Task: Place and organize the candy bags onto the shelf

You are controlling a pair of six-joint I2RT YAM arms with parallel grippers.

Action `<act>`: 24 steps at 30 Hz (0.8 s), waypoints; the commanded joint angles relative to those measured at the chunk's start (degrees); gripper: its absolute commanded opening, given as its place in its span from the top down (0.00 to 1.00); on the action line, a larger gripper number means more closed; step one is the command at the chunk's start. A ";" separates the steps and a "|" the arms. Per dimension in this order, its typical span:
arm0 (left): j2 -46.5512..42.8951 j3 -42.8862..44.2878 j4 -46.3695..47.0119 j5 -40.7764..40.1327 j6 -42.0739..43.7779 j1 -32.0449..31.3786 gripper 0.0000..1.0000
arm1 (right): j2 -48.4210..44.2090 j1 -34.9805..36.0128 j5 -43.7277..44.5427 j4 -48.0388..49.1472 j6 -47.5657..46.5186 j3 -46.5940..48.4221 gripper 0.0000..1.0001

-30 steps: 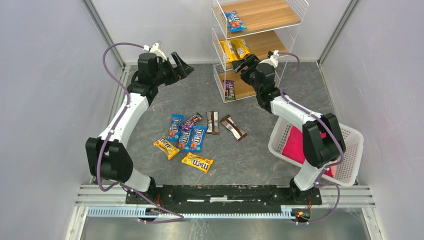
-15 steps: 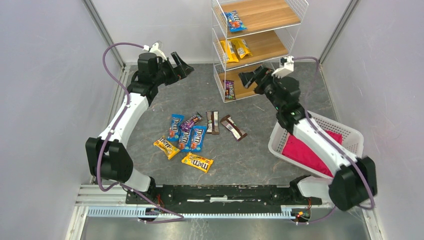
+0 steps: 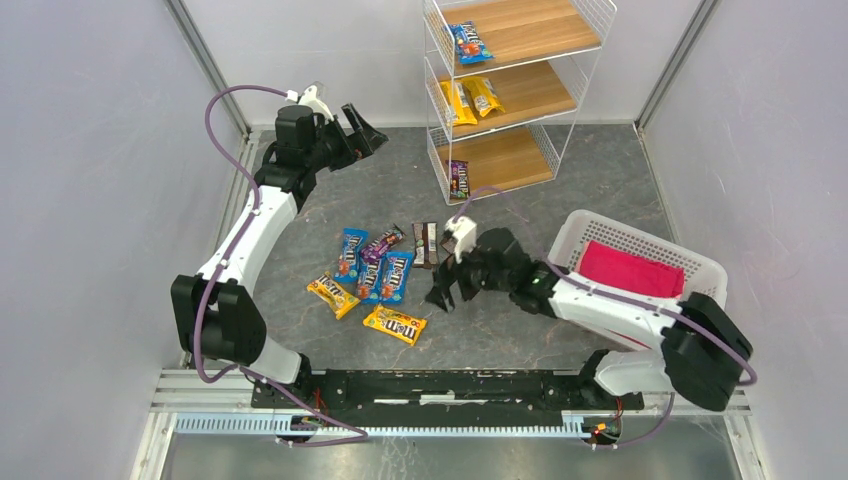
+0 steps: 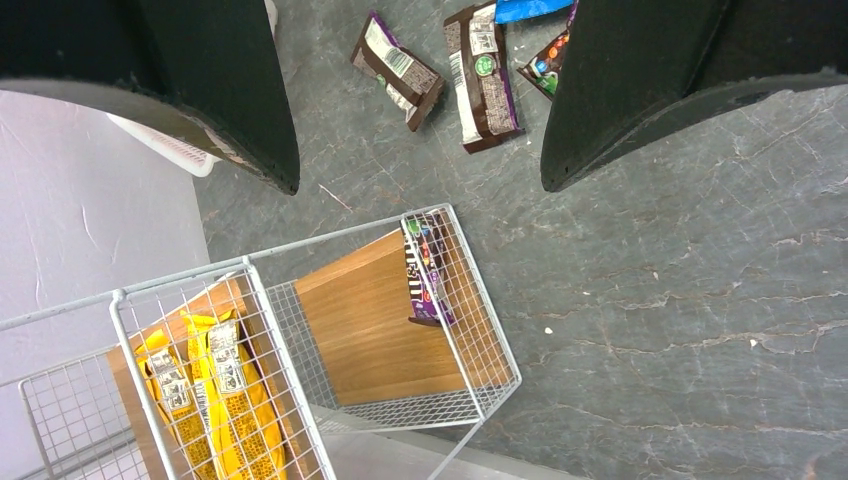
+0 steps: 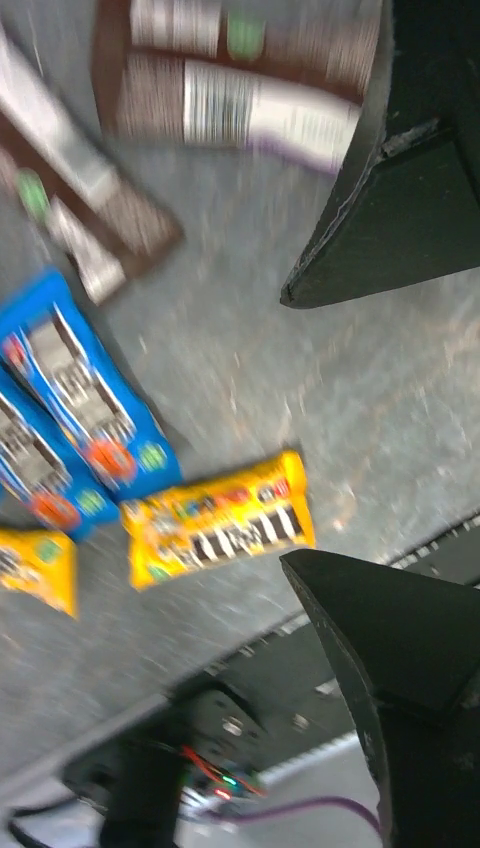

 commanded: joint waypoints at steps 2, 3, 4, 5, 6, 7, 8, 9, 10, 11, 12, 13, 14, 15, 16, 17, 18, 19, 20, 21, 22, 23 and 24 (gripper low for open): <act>-0.12 2.02 0.04 -1.14 1.63 0.00 0.04 | 6.06 5.27 -4.52 5.55 12.85 -2.64 0.02; -0.12 2.08 -0.13 -1.22 1.70 0.00 0.04 | 6.84 5.33 -6.30 9.04 18.70 -4.55 0.02; -0.07 2.21 -0.25 -1.26 1.79 0.04 0.04 | 7.81 5.54 -9.34 14.77 25.13 -7.37 0.04; 0.05 2.33 -0.28 -1.31 1.83 0.02 0.04 | 8.65 5.80 -11.10 20.82 31.46 -10.28 0.05; 0.12 2.31 -0.39 -1.28 1.84 0.01 0.04 | 9.16 6.22 -11.28 25.89 35.48 -12.46 0.06; 0.18 2.37 -0.43 -1.20 1.84 0.03 0.04 | 9.45 6.64 -10.53 29.79 39.04 -14.71 0.06; 0.22 2.36 -0.36 -1.16 1.79 0.00 0.04 | 9.63 7.03 -8.89 32.42 41.18 -16.26 0.07; 0.29 2.33 -0.39 -1.08 1.75 0.00 0.04 | 9.84 7.38 -7.12 32.66 42.22 -16.86 0.07; 0.38 2.33 -0.43 -1.04 1.75 0.01 0.04 | 10.18 7.61 -5.21 32.06 43.32 -17.22 0.07; 0.40 2.36 -0.39 -1.06 1.75 0.04 0.04 | 10.68 7.75 -4.06 31.93 44.43 -17.49 0.07; 0.48 2.35 -0.36 -1.02 1.75 0.07 0.04 | 11.52 7.90 -3.58 32.28 46.00 -17.76 0.08; 0.49 2.37 -0.40 -0.94 1.68 0.05 0.04 | 12.52 8.32 -3.29 33.08 47.45 -17.88 0.08; 0.49 2.41 -0.43 -0.83 1.66 0.08 0.04 | 13.36 8.81 -2.84 33.74 48.90 -18.01 0.09; 0.49 2.42 -0.36 -0.72 1.60 0.08 0.04 | 14.28 9.54 -2.05 33.81 50.25 -17.88 0.10; 0.34 2.46 -0.39 -0.67 1.57 0.09 0.04 | 16.14 12.24 1.44 34.77 53.58 -17.92 0.11; 0.31 2.42 -0.39 -0.77 1.57 0.09 0.04 | 16.89 13.03 2.80 35.38 54.77 -17.97 0.12; 0.31 2.43 -0.36 -0.80 1.65 0.09 0.04 | 17.43 13.51 4.08 35.90 55.73 -18.01 0.13; 0.31 2.38 -0.37 -0.84 1.62 0.09 0.04 | 18.01 13.73 5.11 36.28 56.79 -18.09 0.16; 0.36 2.40 -0.38 -0.78 1.58 0.09 0.04 | 18.61 13.83 6.34 36.48 57.72 -18.10 0.18; 0.41 2.44 -0.40 -0.66 1.53 0.09 0.04 | 19.29 13.84 7.25 36.51 58.41 -17.95 0.20; 0.40 2.48 -0.41 -0.56 1.49 0.09 0.04 | 20.00 13.84 8.02 36.46 59.39 -17.77 0.23; 0.41 2.51 -0.36 -0.54 1.42 0.09 0.04 | 20.69 13.91 8.45 36.72 60.60 -17.62 0.25; 0.40 2.52 -0.37 -0.46 1.40 0.09 0.04 | 21.46 14.05 8.89 36.84 61.43 -17.41 0.28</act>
